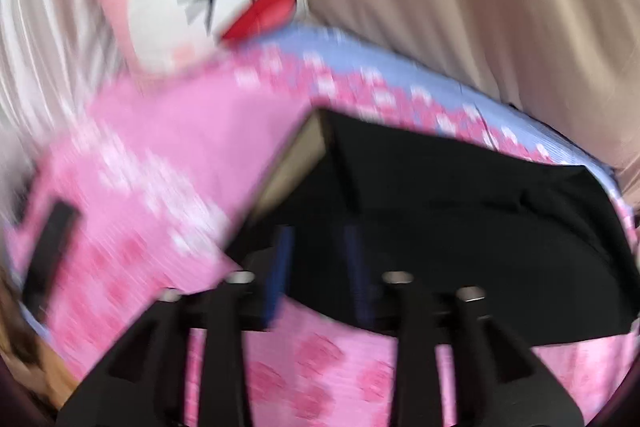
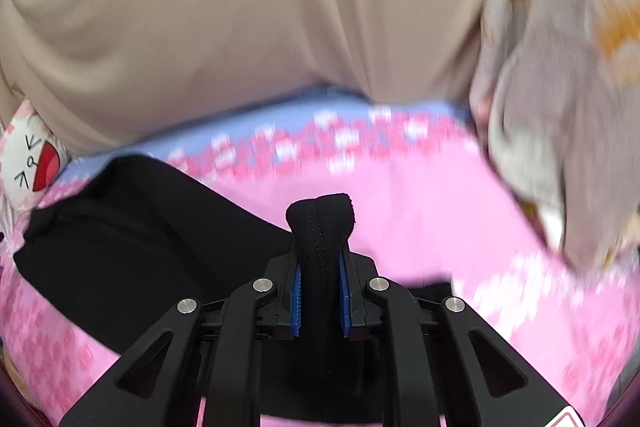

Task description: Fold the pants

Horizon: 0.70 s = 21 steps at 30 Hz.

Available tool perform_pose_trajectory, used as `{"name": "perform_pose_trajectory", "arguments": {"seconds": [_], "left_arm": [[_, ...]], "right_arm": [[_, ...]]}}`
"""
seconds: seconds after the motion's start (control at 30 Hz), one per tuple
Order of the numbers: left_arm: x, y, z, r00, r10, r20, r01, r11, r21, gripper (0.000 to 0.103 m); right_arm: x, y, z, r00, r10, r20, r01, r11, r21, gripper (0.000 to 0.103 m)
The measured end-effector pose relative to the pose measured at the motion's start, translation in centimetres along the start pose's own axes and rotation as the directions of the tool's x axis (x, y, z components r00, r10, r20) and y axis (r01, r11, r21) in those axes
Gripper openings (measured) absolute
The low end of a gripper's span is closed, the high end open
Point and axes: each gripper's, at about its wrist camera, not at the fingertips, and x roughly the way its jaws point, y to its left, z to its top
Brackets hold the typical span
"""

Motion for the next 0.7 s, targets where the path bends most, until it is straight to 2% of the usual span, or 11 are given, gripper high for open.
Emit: {"name": "perform_pose_trajectory", "arguments": {"seconds": [0.03, 0.1, 0.13, 0.23, 0.3, 0.37, 0.4, 0.43, 0.47, 0.6, 0.7], "left_arm": [[0.4, 0.0, 0.0, 0.999, -0.048, -0.012, 0.047, 0.998, -0.036, 0.059], [2.0, -1.0, 1.4, 0.987, -0.158, -0.016, 0.155, 0.982, -0.112, 0.090], [2.7, -1.6, 1.9, 0.986, -0.167, -0.024, 0.162, 0.978, -0.133, 0.095], [6.1, -3.1, 3.5, 0.987, -0.137, -0.086, 0.116, 0.971, -0.209, 0.096], [10.0, -3.3, 4.2, 0.964, -0.171, -0.205, 0.104, 0.947, -0.303, 0.095], [12.0, -2.6, 4.2, 0.947, -0.217, -0.239, 0.105, 0.908, -0.406, 0.091], [11.3, -2.6, 4.6, 0.960, -0.193, -0.203, 0.094, 0.905, -0.416, 0.044], [10.8, -3.1, 5.4, 0.960, -0.204, -0.190, 0.118, 0.915, -0.385, 0.020], [10.1, -3.3, 6.5, 0.946, -0.272, -0.177, 0.191, 0.908, -0.373, 0.012], [2.8, -2.8, 8.4, 0.955, -0.297, -0.024, 0.277, 0.913, -0.299, 0.011], [-2.3, -1.5, 6.7, 0.960, -0.280, 0.008, 0.275, 0.937, -0.217, 0.011]], "right_arm": [[-0.2, 0.3, -0.3, 1.000, 0.003, -0.001, -0.003, 1.000, 0.012, 0.012], [-0.5, 0.5, -1.1, 1.000, 0.017, 0.006, -0.017, 0.999, 0.044, 0.012], [-0.6, 0.6, -1.1, 1.000, 0.020, 0.015, -0.021, 0.998, 0.054, 0.012], [-1.0, 0.9, -0.8, 0.999, 0.024, 0.034, -0.026, 0.998, 0.057, 0.012], [-1.0, 1.1, -0.7, 0.999, 0.023, 0.038, -0.025, 0.998, 0.055, 0.012], [-1.5, 1.5, -0.8, 0.999, 0.017, 0.043, -0.020, 0.998, 0.056, 0.012], [-1.6, 1.6, -0.8, 0.999, 0.016, 0.044, -0.019, 0.998, 0.055, 0.012], [-1.8, 1.9, -0.8, 0.999, 0.012, 0.047, -0.015, 0.999, 0.052, 0.012], [-1.9, 2.0, -0.7, 0.999, 0.012, 0.052, -0.015, 0.999, 0.052, 0.012], [-2.7, 2.2, -0.1, 0.996, 0.023, 0.083, -0.027, 0.998, 0.048, 0.012], [-3.6, 2.0, -0.5, 0.996, 0.011, 0.091, -0.014, 1.000, 0.028, 0.013]]}}
